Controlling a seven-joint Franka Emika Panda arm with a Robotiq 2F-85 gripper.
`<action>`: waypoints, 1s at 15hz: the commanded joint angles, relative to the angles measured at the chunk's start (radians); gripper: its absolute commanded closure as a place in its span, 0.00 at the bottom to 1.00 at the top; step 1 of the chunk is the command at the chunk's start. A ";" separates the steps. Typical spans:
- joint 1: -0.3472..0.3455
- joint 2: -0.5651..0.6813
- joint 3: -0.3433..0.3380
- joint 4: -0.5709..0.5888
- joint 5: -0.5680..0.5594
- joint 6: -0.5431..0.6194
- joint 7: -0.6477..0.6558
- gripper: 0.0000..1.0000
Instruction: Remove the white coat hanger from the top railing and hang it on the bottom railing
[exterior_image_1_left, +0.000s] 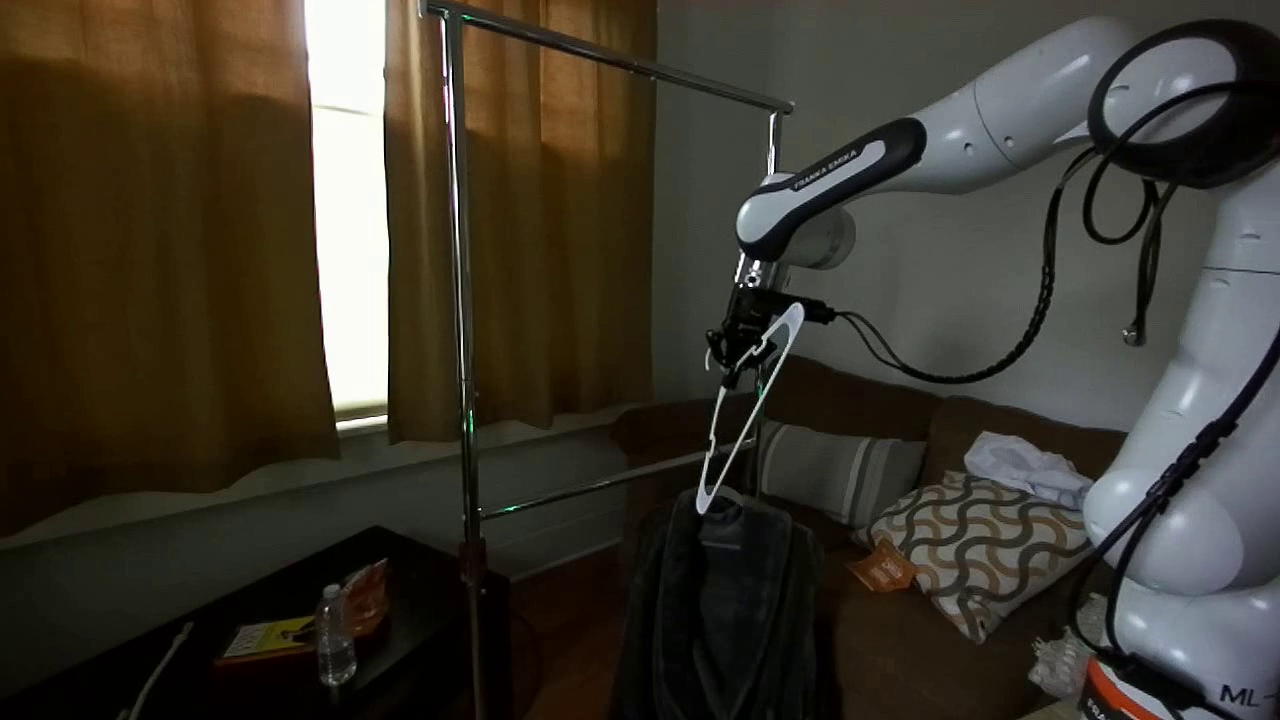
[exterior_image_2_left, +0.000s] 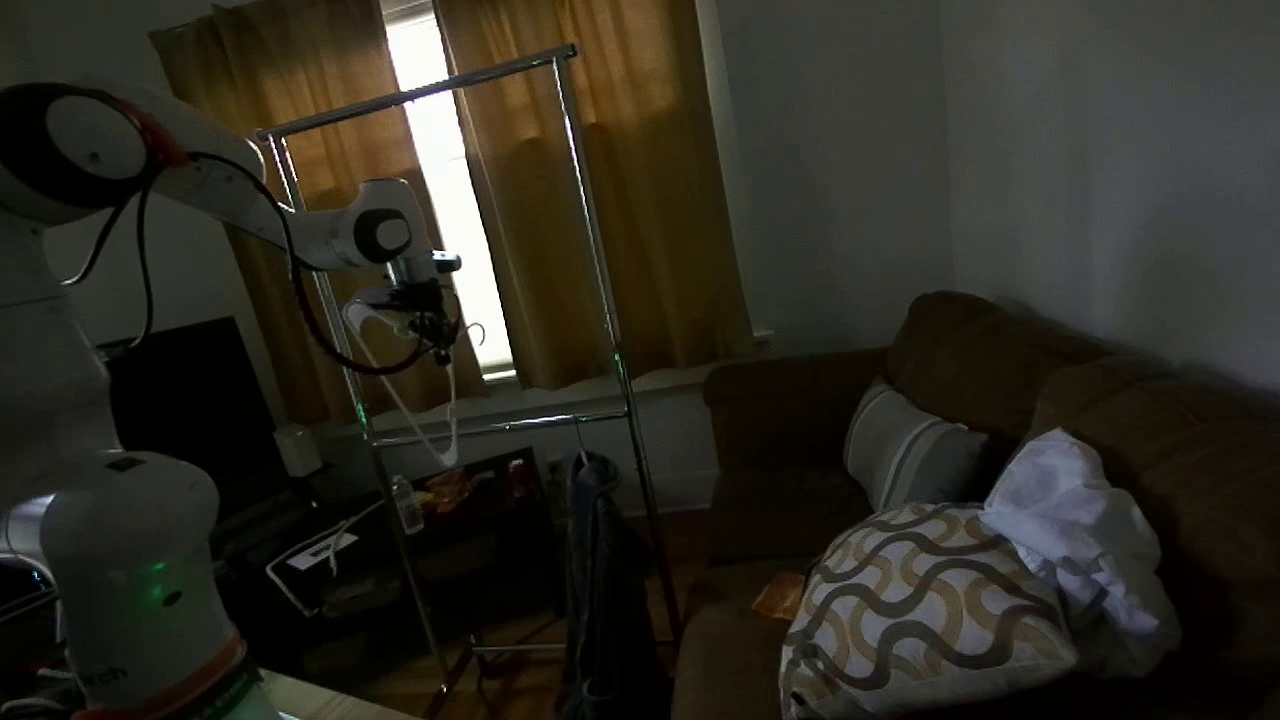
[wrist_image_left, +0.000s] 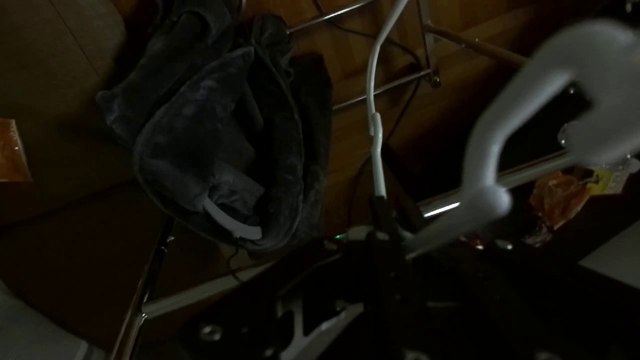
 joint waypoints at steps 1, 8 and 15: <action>0.026 0.075 -0.013 0.014 0.018 0.017 -0.111 0.98; 0.031 0.221 -0.011 0.070 0.001 0.115 -0.222 0.98; 0.027 0.338 -0.008 0.125 -0.009 0.209 -0.273 0.98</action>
